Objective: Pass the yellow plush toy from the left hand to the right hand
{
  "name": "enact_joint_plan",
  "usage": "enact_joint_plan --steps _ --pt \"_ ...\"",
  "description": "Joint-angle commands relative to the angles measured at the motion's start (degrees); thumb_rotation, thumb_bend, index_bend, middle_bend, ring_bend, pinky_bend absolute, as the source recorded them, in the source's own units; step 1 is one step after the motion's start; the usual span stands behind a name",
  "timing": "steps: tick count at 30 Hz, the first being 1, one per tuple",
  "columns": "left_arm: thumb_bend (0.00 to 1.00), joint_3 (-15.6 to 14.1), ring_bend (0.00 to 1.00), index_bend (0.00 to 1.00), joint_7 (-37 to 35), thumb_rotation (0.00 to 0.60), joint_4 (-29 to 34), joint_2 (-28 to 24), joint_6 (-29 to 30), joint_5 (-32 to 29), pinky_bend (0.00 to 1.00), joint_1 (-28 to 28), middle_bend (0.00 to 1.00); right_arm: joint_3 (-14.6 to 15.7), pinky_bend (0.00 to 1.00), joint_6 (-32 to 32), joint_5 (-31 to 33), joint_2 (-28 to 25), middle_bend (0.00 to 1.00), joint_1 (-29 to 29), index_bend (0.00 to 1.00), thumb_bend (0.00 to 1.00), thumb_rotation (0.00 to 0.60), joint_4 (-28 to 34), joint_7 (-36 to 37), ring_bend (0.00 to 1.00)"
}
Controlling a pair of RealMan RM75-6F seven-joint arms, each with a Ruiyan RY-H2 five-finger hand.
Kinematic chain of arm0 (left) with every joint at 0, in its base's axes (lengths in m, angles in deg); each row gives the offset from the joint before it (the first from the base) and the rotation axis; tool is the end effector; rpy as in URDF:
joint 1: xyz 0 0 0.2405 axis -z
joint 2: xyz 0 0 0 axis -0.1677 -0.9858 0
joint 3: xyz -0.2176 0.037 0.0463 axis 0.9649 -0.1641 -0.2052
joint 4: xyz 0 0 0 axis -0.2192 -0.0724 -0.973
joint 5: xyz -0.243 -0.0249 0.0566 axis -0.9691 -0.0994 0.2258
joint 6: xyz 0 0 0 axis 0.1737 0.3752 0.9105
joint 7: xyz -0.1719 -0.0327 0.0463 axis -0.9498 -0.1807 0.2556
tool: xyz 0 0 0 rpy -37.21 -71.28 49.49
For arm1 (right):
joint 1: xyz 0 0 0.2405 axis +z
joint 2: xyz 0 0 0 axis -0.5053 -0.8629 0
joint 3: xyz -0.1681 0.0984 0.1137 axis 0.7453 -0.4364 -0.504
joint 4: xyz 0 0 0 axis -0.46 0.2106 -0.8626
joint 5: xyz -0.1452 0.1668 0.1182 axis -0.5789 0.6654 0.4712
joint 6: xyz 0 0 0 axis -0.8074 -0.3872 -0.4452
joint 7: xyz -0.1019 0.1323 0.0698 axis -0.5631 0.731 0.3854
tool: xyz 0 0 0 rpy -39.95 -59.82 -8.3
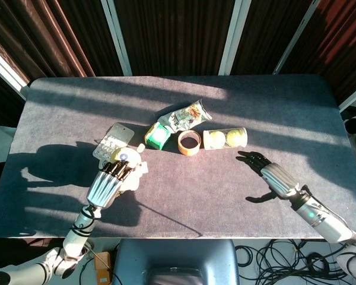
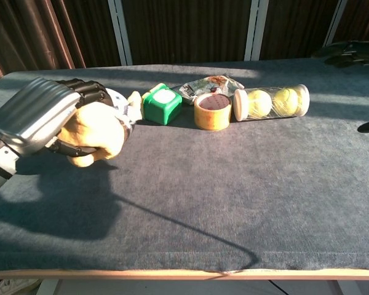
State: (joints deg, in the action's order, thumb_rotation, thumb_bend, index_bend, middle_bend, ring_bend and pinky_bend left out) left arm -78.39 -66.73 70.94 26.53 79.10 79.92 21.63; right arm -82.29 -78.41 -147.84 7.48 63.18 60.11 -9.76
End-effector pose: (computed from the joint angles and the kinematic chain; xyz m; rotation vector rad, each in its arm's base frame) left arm -0.1436 0.3210 -0.0612 -1.7381 -0.2973 -1.1867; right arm -0.2329 -0.3210 0.0510 1.9331 -1.1796 1.2493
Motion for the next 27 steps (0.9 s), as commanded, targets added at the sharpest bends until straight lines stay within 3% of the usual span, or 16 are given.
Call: enact_joint_plan --steps 1,6,8,13,16,22,24,27 --pt "0.24 -0.41 0.80 0.67 -0.28 0.600 3.54 1.65 -2.16 0.88 1.00 2.28 0.89 -1.53 0.00 -1.77 1.99 -0.54 0.00 -1.55 0.00 0.00 0.600 1.69 -4.66 0.00" --pt "0.25 -0.42 0.80 0.67 -0.95 0.600 4.64 3.03 -3.15 0.84 1.00 3.18 0.89 -2.17 0.00 -1.98 2.96 -0.89 0.00 -1.96 0.00 0.00 0.600 2.44 -5.98 0.00" --pt "0.25 -0.94 0.80 0.67 -1.15 0.600 5.18 6.64 -4.86 1.05 1.00 4.42 0.89 -2.63 0.00 -1.88 3.85 -1.69 0.00 -2.15 0.00 0.00 0.600 3.05 -5.15 0.00" --pt "0.25 -1.47 0.78 0.66 0.61 0.600 0.90 12.64 -5.10 0.49 1.00 4.35 0.87 -2.64 0.00 -1.76 3.65 -2.42 0.00 -2.35 0.00 0.00 0.600 3.07 -3.81 0.00" --pt "0.24 -2.04 0.72 0.59 0.77 0.600 -0.69 14.14 -5.48 0.44 0.97 4.37 0.80 -2.36 0.00 -1.99 3.53 -2.95 0.00 -2.93 0.00 0.00 0.600 3.24 -3.99 0.00" --pt "0.24 -2.11 0.53 0.37 1.77 0.600 -2.65 15.66 -3.81 0.78 0.86 4.09 0.56 -2.31 0.00 -3.26 6.87 -4.68 0.00 -6.54 0.00 0.00 0.600 6.41 -9.02 0.00" --pt "0.24 -2.17 0.41 0.22 2.69 0.600 -2.50 15.48 -4.22 0.48 0.76 3.99 0.41 -2.33 0.00 -3.88 8.93 -5.36 0.00 -8.47 0.00 0.00 0.600 8.27 -12.94 0.00" --pt "0.24 -2.06 0.14 0.01 4.63 0.600 -0.63 14.39 -5.68 -0.76 0.54 3.57 0.09 -2.08 0.00 -5.13 10.69 -6.04 0.00 -10.94 0.00 0.00 0.600 10.20 -17.23 0.00"
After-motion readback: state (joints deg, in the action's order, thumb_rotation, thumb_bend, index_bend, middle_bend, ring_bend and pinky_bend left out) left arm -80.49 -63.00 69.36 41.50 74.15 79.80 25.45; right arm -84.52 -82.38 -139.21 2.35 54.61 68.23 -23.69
